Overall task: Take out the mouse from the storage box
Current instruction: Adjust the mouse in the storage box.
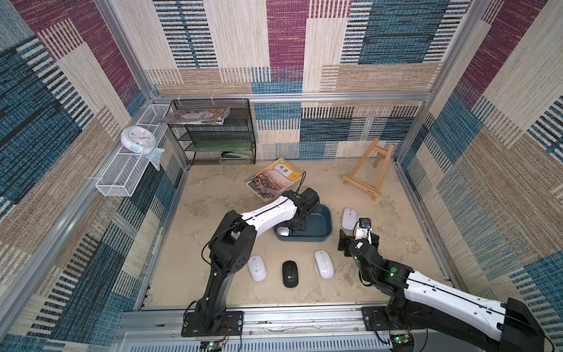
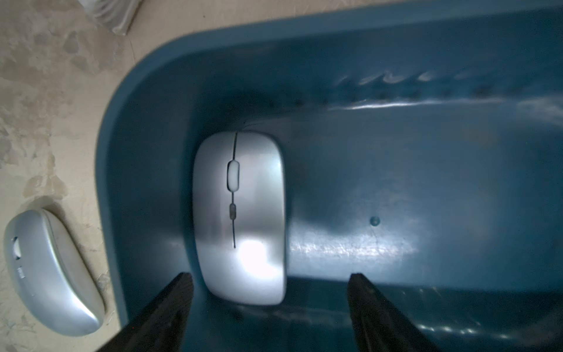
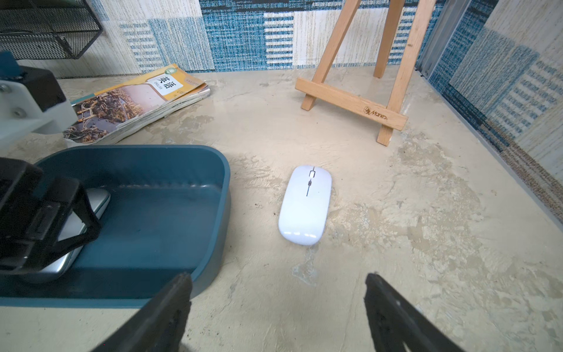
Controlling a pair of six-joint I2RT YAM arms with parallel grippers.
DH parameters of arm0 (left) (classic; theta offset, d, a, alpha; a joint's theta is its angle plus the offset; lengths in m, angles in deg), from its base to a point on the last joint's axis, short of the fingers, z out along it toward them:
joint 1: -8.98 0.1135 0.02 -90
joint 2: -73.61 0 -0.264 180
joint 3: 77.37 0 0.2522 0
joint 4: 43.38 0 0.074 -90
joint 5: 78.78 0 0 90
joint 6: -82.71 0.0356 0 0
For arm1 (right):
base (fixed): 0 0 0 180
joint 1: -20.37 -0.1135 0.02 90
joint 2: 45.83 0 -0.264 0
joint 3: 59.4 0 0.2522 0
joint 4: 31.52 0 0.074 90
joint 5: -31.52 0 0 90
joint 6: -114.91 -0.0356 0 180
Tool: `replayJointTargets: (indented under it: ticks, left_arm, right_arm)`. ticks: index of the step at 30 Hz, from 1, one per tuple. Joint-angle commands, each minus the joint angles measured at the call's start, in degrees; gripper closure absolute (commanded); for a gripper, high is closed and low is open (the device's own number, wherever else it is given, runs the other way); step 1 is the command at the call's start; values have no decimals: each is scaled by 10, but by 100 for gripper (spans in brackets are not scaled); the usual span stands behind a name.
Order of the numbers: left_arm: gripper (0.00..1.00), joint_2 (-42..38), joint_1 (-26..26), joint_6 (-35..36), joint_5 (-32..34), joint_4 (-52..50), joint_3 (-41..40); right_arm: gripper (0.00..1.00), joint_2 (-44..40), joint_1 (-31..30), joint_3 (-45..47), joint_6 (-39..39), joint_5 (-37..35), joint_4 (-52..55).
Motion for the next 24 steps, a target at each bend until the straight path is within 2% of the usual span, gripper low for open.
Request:
replayJointTargets:
  ticks: [1,9,14,17,21,24]
  left_arm:
    - [16,12,1,-10,-8,-13,7]
    - [17,45,10,-14,-30,-13,23]
    - [25,55,1,-3,-83,-12,52]
    - [25,49,-8,1,-94,-13,67]
    - [25,32,-8,3,-61,-13,66]
    - [20,11,-5,-6,-31,-13,50]
  right_arm:
    - [8,2,0,0,7,6,-19]
    - [8,25,0,-6,11,10,-24]
    - [8,36,0,-11,10,9,-22]
    - [8,37,0,-11,11,9,-23]
    - [8,36,0,-9,11,9,-24]
    - [8,37,0,-10,11,10,-24]
